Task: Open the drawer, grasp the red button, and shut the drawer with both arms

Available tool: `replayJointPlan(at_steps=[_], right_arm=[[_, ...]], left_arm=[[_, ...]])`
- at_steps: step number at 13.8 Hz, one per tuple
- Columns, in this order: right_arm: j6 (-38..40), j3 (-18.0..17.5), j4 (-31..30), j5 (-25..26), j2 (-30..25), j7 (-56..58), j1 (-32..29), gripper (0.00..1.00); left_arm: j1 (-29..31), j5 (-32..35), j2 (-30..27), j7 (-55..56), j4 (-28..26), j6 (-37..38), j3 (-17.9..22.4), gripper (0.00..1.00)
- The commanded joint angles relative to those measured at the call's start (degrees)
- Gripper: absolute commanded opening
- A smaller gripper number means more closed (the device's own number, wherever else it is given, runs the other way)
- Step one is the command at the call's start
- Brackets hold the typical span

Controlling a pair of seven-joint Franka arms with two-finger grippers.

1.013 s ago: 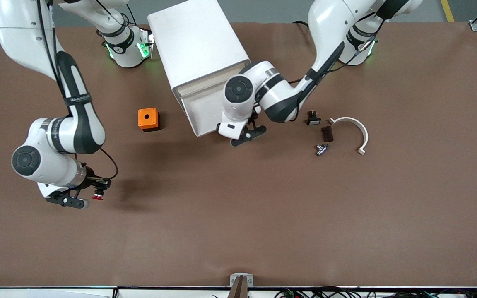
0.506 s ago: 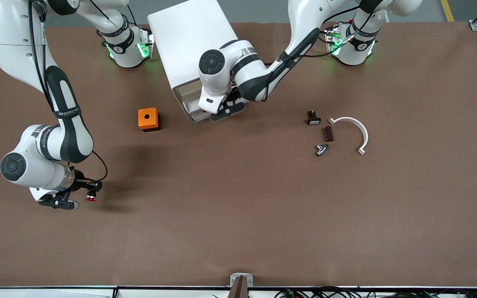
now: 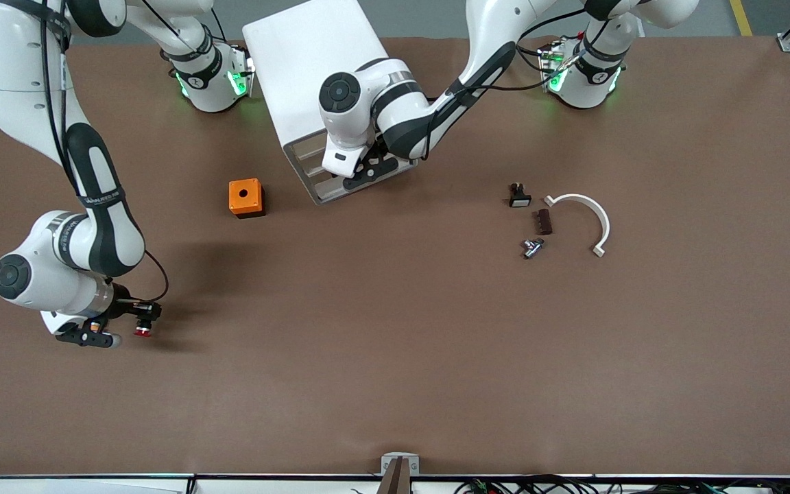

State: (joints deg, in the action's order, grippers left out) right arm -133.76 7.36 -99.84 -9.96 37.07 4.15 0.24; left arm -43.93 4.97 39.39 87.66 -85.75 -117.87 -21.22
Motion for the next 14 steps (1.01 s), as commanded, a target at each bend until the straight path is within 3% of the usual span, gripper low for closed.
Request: replayJointPlan(at_steps=[1, 10, 11, 12, 13, 14], right_arm=[[-0.8, -1.04, -0.36, -1.2, -0.07, 1.3, -1.73, 0.01], [-1.86, -0.86, -1.93, -1.03, 0.46, 1.21, -2.26, 0.05], [-1.95, -0.86, -2.02, -1.03, 0.38, 1.21, -2.26, 0.15], [-1.86, -0.86, -1.94, -1.03, 0.37, 1.21, -2.09, 0.51], [-1.77, -0.86, -1.85, -1.03, 0.2, 1.21, -2.0, 1.0], [-1.42, -0.86, -1.68, -0.94, 0.11, 1.3, -2.0, 1.0]], left_arm=[[-0.02, -0.05, -0.8, 0.94, -0.12, 0.27, 0.03, 1.0], [14.72, 2.42, -4.48, -3.37, 1.82, 0.71, 0.3, 1.0], [17.01, 2.42, -5.8, -3.37, 1.9, 1.15, 0.56, 1.0], [19.47, 2.68, -7.21, -3.46, 1.9, 2.02, 0.56, 1.0], [21.93, 2.68, -8.35, -3.98, 1.99, 3.08, 0.56, 1.0], [24.04, 2.68, -9.84, -6.33, 1.99, 4.3, 0.65, 1.0]])
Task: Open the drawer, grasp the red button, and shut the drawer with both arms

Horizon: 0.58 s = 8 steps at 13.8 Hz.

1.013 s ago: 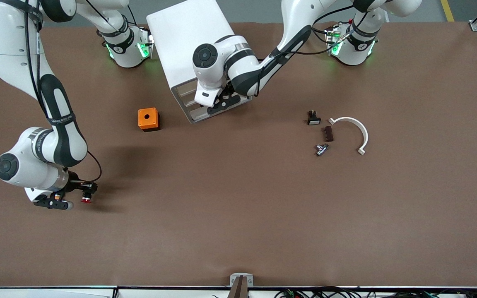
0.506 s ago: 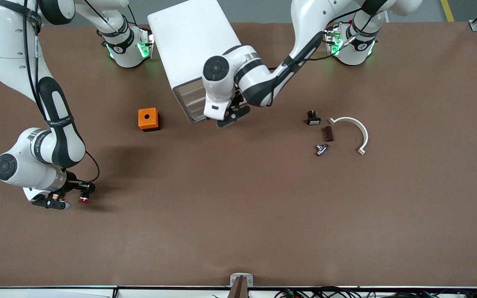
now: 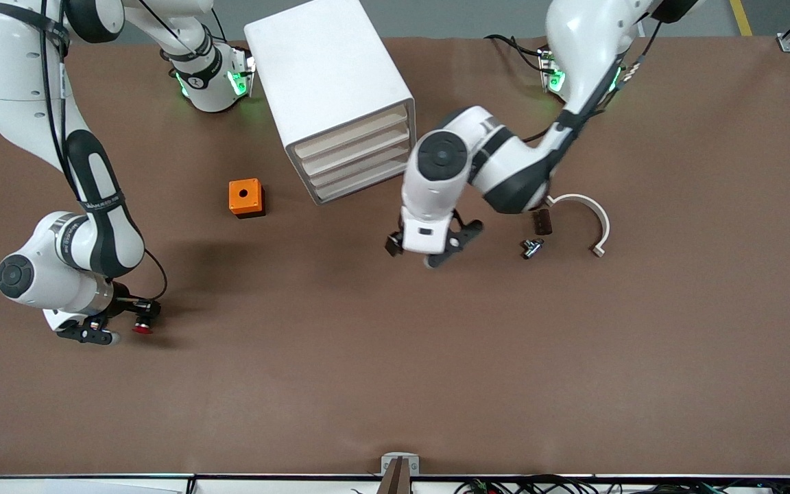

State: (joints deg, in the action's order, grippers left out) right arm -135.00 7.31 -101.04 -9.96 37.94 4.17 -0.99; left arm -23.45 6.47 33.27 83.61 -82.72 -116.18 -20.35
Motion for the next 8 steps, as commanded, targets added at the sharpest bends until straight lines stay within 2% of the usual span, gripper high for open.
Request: replayJointPlan(at_steps=[1, 4, 8], right_arm=[[0.08, -0.8, -0.12, -0.94, -0.94, 1.28, -0.77, 1.0], [3.66, -0.8, 2.16, -0.41, -2.86, 1.36, -0.77, 1.0], [18.15, -0.72, 8.47, 0.82, -6.3, 1.1, -0.51, 1.0]], left_arm=[[5.84, 1.17, -5.04, -5.88, -1.04, 4.19, -0.21, 1.0], [12.08, 1.17, -10.57, -17.39, -1.13, 9.03, -0.3, 1.0], [18.15, 1.26, -17.43, -28.12, -1.13, 16.67, -0.3, 1.0]])
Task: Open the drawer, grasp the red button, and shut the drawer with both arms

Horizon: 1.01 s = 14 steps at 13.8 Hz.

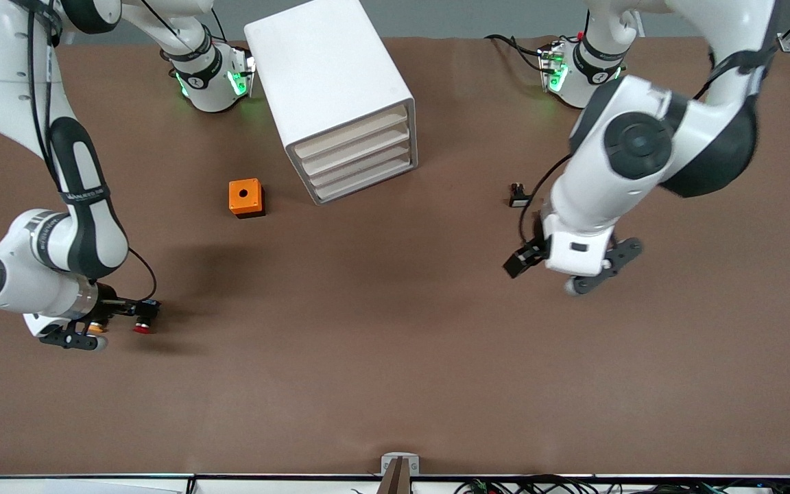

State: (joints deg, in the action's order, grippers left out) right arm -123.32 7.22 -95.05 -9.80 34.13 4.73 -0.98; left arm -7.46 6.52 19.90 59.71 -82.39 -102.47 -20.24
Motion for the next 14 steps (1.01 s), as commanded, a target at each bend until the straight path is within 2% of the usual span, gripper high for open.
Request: replayJointPlan(at_steps=[1, 2, 4, 6, 10, 12, 14], right_arm=[[10.69, -0.72, 4.32, 0.66, -3.45, 0.2, -0.43, 1.0], [15.34, -0.63, 6.43, 1.01, -4.5, 0.02, 0.18, 1.0], [23.35, -0.63, 10.74, 4.94, -6.35, -0.68, 1.41, 1.0], [28.9, -0.81, 14.43, 6.81, -7.49, -0.69, 1.68, 1.0], [33.13, -0.63, 14.28, 6.73, -14.34, -0.43, 1.24, 1.0], [34.72, -0.63, 14.19, 6.73, -17.15, -0.08, 1.15, 1.0], [35.34, -0.54, 14.19, 6.73, -18.92, 0.1, 1.06, 1.0]], left_arm=[[3.84, 1.12, -5.64, -8.86, -1.54, 5.15, -0.59, 1.0], [4.9, 1.12, -7.23, -13.95, -1.54, 8.13, -0.42, 1.0], [8.58, 1.04, -10.65, -21.35, -1.45, 11.14, -0.5, 1.0], [12.1, 0.34, -13.38, -29.87, -1.45, 13.86, -0.5, 1.0], [15.72, -0.81, -18.83, -41.5, -2.94, 16.85, 0.55, 1.0], [12.75, -0.9, -20.77, -43.35, -3.38, 19.49, 4.74, 1.0], [6.26, -0.9, -24.1, -50.7, -6.1, 19.59, 13.43, 1.0]])
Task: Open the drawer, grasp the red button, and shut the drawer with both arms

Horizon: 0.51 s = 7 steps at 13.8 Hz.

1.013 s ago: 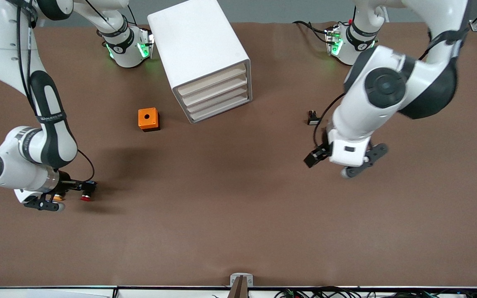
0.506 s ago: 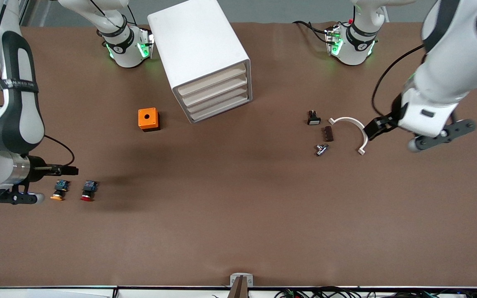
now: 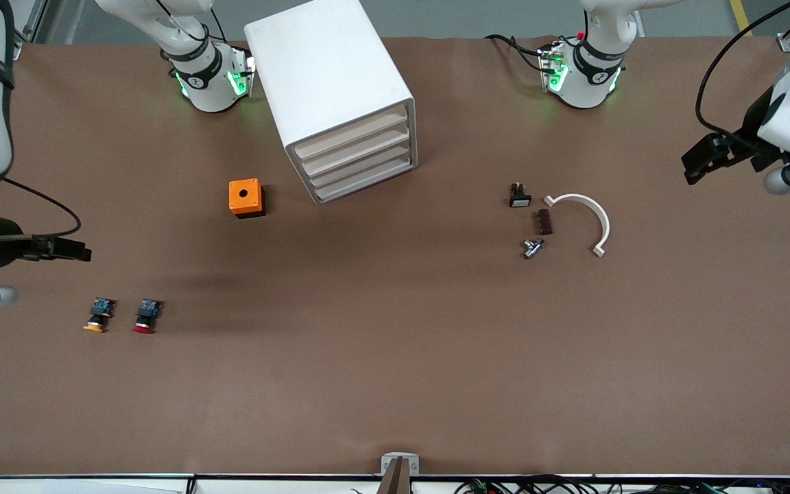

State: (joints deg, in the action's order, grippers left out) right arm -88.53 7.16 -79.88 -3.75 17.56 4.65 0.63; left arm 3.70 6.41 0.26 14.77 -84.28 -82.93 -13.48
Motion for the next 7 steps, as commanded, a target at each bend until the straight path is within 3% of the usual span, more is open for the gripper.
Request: replayJointPlan(at_steps=[1, 7], right_arm=[[0.38, -0.48, -0.98, 0.76, -2.71, 0.27, -0.54, 1.0], [0.55, -0.39, -0.71, 0.76, -2.88, 4.67, -2.38, 1.0]], left_arm=[[-5.46, -0.87, -6.05, -8.42, -5.79, 0.05, 8.2, 1.0], [-5.9, -1.4, -10.71, -12.49, -11.16, -1.88, 8.91, 1.0]])
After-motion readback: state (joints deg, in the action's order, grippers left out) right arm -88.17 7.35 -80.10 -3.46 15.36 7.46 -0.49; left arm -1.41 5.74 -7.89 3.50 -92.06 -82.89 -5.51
